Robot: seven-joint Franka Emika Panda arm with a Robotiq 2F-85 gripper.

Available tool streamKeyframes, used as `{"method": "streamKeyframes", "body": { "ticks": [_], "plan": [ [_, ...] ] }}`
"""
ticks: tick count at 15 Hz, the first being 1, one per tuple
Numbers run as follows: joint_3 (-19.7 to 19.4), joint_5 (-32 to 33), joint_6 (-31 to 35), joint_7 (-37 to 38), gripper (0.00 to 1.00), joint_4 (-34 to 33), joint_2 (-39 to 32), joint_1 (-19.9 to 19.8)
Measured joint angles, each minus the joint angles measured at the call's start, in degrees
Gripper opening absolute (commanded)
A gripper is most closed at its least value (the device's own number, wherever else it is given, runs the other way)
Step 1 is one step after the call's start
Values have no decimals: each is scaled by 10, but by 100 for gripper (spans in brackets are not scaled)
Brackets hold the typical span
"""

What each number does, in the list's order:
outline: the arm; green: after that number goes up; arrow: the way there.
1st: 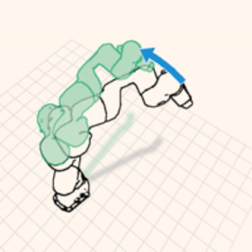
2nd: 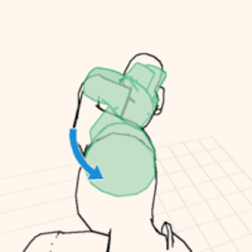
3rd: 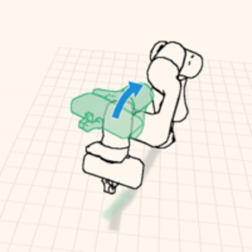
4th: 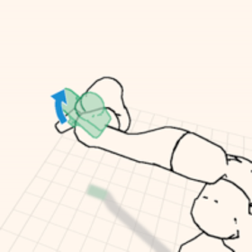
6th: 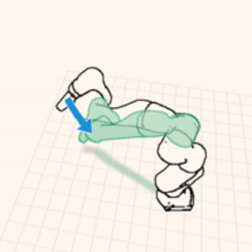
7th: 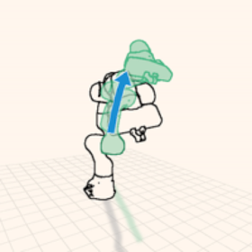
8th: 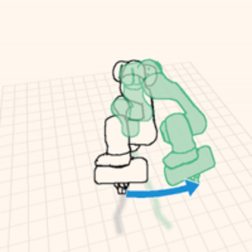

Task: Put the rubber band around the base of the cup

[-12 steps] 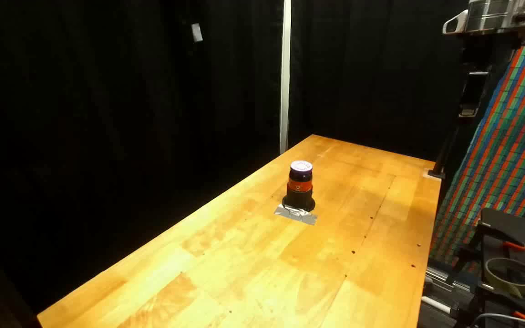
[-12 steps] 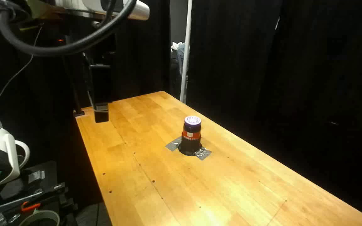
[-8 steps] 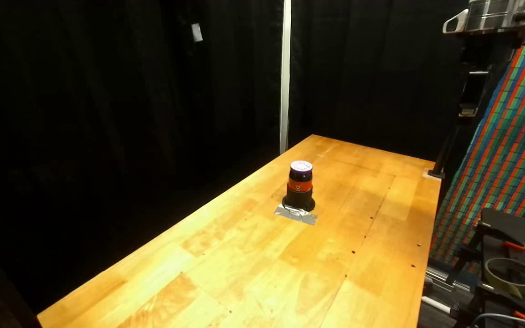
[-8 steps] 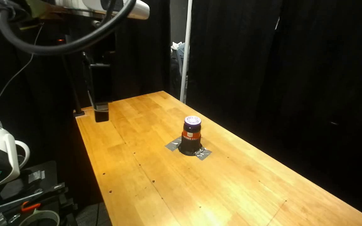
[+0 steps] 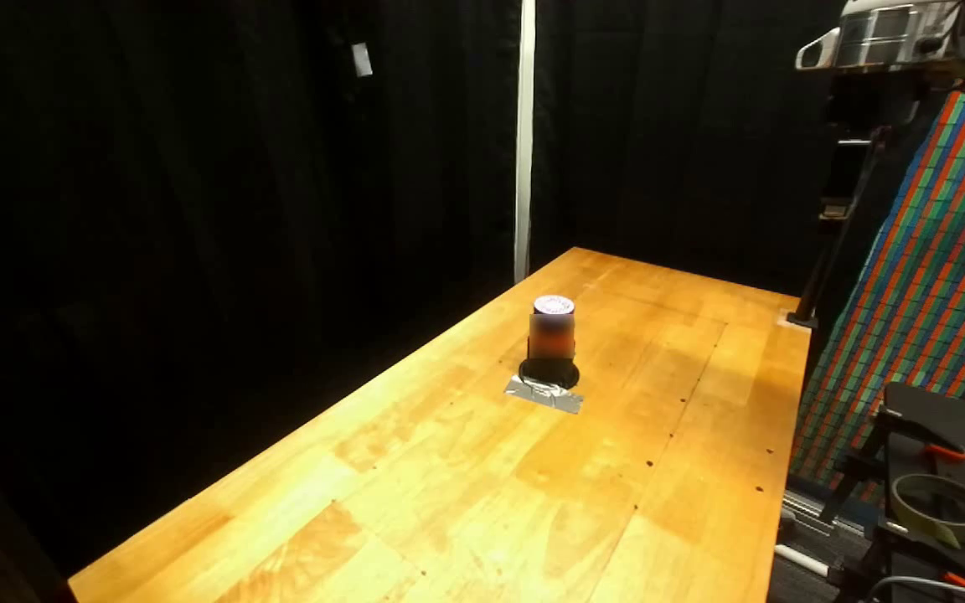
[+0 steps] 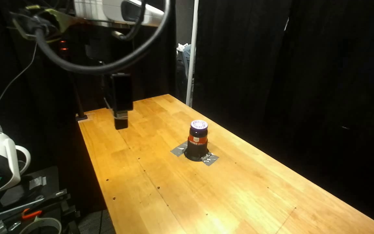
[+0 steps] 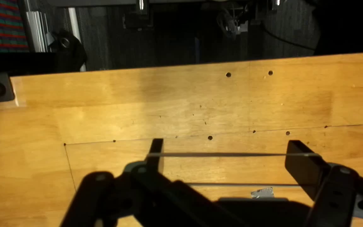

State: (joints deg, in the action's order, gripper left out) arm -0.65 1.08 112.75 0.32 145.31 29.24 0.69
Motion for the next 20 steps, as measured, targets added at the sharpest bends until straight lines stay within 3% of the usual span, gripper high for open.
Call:
{"method": "streamKeyframes", "body": {
  "ticks": [3,6,14,20],
  "plan": [
    [-14,0,66,-23,100,-45,-84,0],
    [-26,-6,89,-61,100,-128,-192,0],
    [0,-25,69,-91,100,-379,-457,0],
    [34,-36,14,-79,100,-559,-607,5]
  ]
}}
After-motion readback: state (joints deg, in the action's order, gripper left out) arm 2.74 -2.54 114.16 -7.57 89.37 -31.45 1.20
